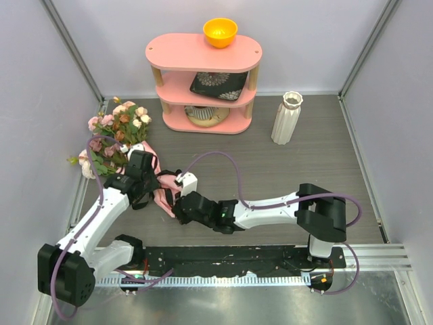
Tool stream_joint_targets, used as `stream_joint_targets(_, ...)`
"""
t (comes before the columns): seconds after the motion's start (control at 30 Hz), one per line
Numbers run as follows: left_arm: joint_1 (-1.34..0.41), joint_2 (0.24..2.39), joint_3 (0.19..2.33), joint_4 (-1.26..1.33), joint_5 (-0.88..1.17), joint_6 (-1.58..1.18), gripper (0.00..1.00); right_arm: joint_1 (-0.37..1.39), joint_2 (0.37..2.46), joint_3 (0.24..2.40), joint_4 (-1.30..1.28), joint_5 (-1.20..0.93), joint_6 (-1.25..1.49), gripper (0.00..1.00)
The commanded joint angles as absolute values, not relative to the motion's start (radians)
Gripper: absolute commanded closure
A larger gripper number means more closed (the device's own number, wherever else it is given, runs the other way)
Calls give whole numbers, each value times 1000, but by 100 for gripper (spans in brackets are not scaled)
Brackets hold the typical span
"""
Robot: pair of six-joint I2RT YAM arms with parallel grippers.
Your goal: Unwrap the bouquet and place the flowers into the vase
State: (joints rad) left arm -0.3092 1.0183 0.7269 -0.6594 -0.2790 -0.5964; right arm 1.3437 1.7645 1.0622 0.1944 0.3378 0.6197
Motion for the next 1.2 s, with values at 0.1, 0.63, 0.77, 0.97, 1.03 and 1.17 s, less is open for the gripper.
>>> stream_joint_targets(0.1, -310, 1057, 750, -637, -295, -583, 67, 1328, 1684, 1029, 278, 350, 638, 99)
stream_joint_targets(0.63, -310, 939, 759, -646, -357, -592, 100, 1312, 1660, 1009, 243, 330, 635, 99)
stream_joint_targets(0.77, -310, 871, 779, -658, -438, -617, 100, 1313, 1631, 957, 245, 345, 602, 99)
stream_joint_targets(0.97, -310, 867, 851, -597, -492, -629, 100, 1312, 1622, 922, 173, 348, 569, 99)
stream_joint_targets(1.03, -311, 917, 896, -584, -528, -626, 100, 1313, 1602, 876, 167, 368, 580, 99)
stream_joint_targets(1.17, -295, 1014, 968, -571, -555, -620, 100, 1315, 1543, 795, 160, 380, 621, 99)
